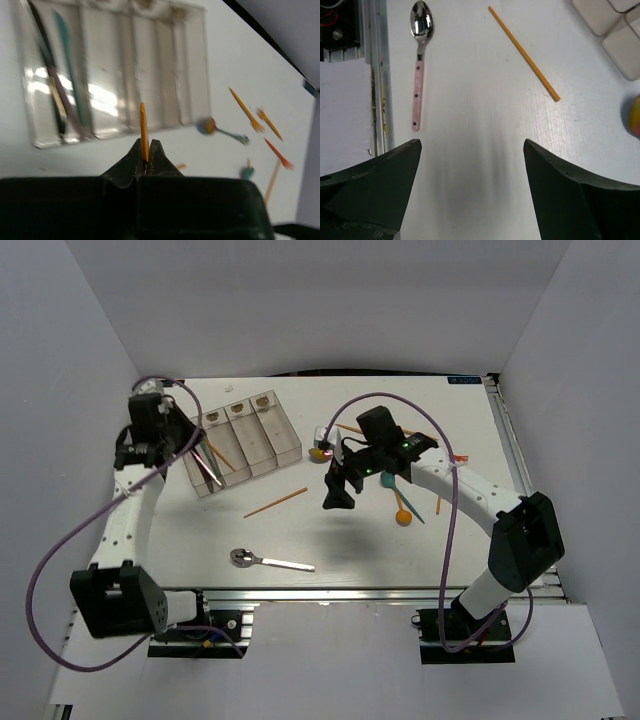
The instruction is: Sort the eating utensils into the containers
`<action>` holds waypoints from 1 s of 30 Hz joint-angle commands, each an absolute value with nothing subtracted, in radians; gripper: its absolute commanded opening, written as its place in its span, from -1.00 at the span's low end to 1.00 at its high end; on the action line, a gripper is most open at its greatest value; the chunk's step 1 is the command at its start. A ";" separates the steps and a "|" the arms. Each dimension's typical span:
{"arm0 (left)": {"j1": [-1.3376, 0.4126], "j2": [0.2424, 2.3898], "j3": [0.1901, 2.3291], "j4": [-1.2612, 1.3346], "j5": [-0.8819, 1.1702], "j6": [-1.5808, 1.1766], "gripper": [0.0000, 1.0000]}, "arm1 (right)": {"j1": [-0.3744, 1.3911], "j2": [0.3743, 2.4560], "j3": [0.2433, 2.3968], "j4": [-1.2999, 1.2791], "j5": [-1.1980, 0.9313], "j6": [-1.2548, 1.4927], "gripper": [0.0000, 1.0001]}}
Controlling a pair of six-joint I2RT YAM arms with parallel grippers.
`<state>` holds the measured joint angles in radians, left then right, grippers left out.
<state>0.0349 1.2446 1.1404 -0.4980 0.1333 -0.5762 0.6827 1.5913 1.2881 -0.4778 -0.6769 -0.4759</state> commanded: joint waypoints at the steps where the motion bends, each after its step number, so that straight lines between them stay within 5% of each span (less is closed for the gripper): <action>1: 0.139 1.354 1.297 -0.687 0.144 -0.387 -1.00 | 0.652 1.543 1.307 -0.497 -0.735 -0.543 0.79; 13: 0.238 1.663 1.454 -0.653 0.140 -0.319 -1.00 | 0.586 1.517 1.243 -0.483 -0.726 -0.555 0.79; 30: 0.236 1.784 1.491 -0.630 0.147 -0.287 -1.00 | 0.560 1.540 1.241 -0.480 -0.738 -0.555 0.79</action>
